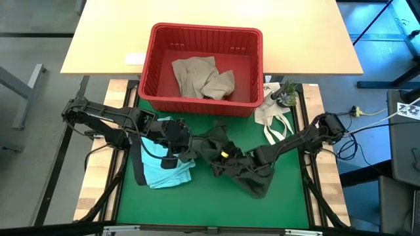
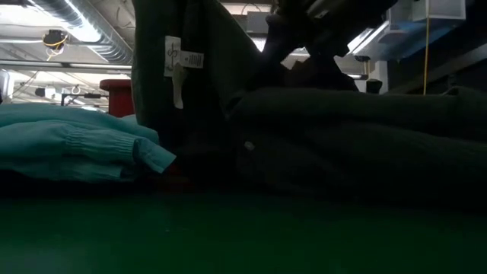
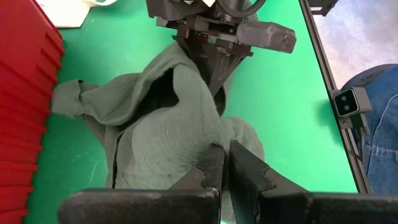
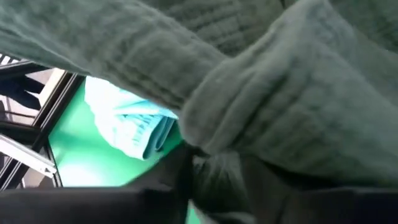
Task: Fold Laundry from Bin
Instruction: Fold the green polo shirt from the red laundry bin
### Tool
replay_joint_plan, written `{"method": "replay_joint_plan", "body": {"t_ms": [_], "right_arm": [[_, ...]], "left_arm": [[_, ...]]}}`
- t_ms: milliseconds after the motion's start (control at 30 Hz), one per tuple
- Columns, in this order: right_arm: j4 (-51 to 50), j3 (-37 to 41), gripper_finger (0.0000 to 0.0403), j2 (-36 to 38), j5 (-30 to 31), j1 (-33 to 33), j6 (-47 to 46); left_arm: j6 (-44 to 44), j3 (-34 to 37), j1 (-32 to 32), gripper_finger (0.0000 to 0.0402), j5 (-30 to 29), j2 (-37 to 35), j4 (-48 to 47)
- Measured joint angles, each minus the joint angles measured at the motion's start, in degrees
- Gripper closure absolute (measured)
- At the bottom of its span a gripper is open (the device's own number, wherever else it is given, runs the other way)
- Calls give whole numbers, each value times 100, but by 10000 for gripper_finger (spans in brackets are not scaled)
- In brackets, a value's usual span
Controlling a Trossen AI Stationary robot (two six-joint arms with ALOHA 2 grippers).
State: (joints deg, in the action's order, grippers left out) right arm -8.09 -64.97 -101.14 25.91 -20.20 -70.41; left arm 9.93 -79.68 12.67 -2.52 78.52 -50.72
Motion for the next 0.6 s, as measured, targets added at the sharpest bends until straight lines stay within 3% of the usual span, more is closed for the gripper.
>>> {"method": "replay_joint_plan", "body": {"t_ms": [100,167,300,600], "right_arm": [[15,0,368,0,59,-3,85],[60,0,392,0,157,-1,297],[63,0,376,0,50,-1,321],[-53,0,393,227,-543,-7,744]], "left_arm": [[0,0,2,392,0,0,0],[0,0,2,392,0,0,0],[0,0,2,392,0,0,-2],[0,0,2,392,2,0,-4]]}}
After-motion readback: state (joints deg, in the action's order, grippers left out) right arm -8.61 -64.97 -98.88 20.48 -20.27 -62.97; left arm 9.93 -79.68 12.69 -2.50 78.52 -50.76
